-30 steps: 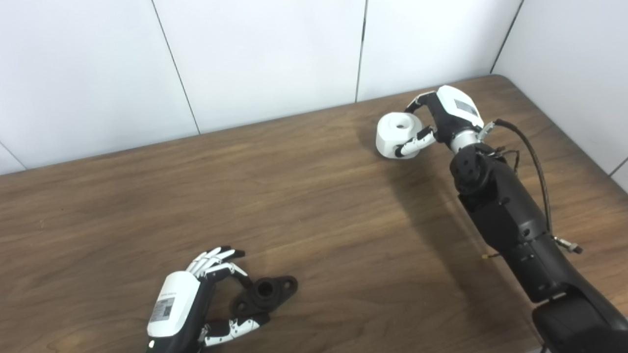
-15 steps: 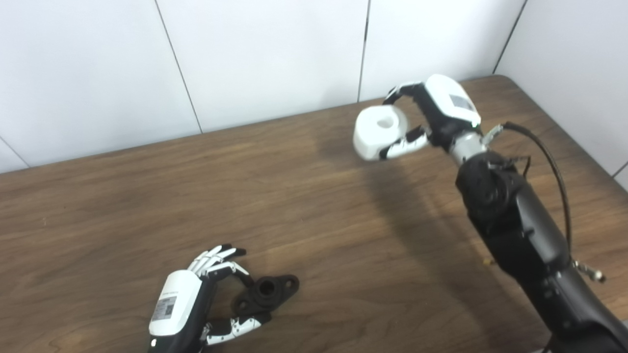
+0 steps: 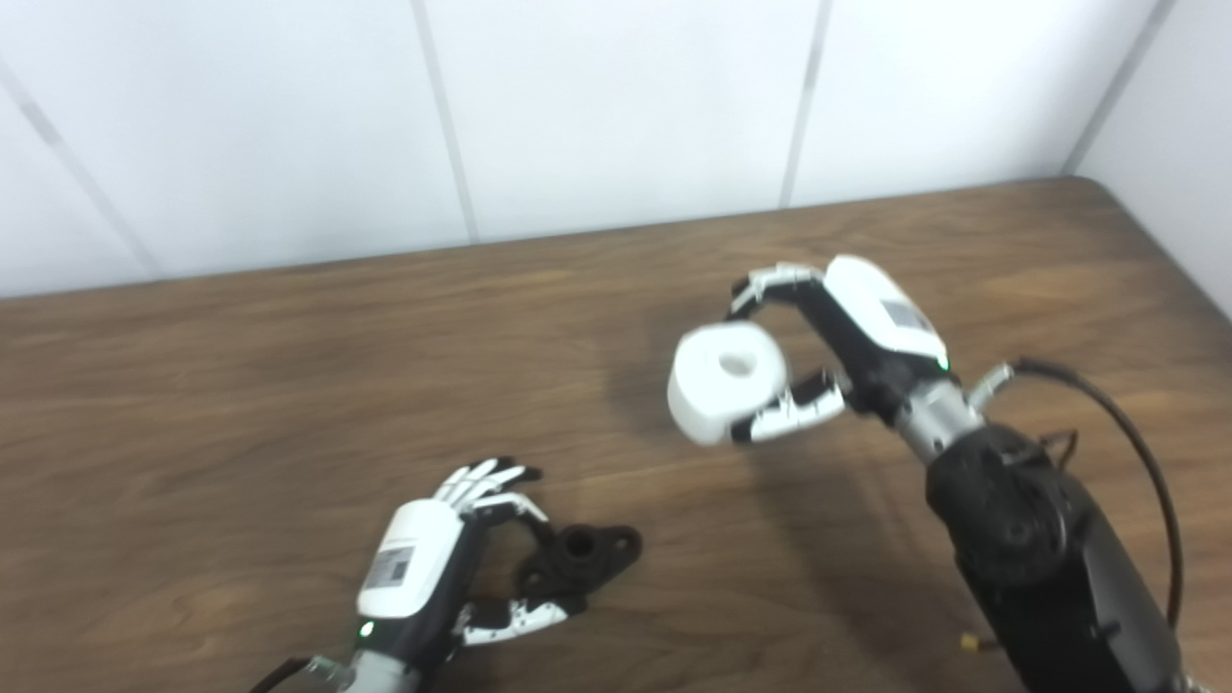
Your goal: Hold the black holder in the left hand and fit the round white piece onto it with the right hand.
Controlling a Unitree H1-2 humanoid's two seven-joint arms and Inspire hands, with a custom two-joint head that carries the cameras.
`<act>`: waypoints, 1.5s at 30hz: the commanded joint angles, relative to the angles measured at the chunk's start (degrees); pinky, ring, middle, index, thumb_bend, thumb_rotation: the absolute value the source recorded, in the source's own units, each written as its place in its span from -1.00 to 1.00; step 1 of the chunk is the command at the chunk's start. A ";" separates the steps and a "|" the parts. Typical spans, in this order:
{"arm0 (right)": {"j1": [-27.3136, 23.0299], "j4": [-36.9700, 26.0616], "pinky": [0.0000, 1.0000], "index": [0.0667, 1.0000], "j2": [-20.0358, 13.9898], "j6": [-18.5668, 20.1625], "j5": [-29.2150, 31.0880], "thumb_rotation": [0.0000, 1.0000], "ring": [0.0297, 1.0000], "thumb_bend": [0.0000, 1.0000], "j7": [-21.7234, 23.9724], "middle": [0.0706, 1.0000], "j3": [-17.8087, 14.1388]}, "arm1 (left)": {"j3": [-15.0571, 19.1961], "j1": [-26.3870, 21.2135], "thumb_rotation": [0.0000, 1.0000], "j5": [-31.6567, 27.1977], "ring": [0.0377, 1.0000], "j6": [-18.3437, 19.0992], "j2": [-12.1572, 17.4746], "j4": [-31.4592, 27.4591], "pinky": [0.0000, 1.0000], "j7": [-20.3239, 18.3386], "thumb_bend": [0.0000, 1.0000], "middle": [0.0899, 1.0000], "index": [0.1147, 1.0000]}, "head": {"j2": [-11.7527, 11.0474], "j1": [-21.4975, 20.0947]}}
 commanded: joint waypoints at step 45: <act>-1.58 -12.43 0.56 -0.11 9.39 -5.38 -7.85 -0.72 0.75 0.04 13.15 0.54 4.60 | -4.12 -0.48 -0.90 3.36 0.82 6.71 -1.48 -1.04 0.87 -2.76 0.04 0.64 -0.16 | 4.86 4.15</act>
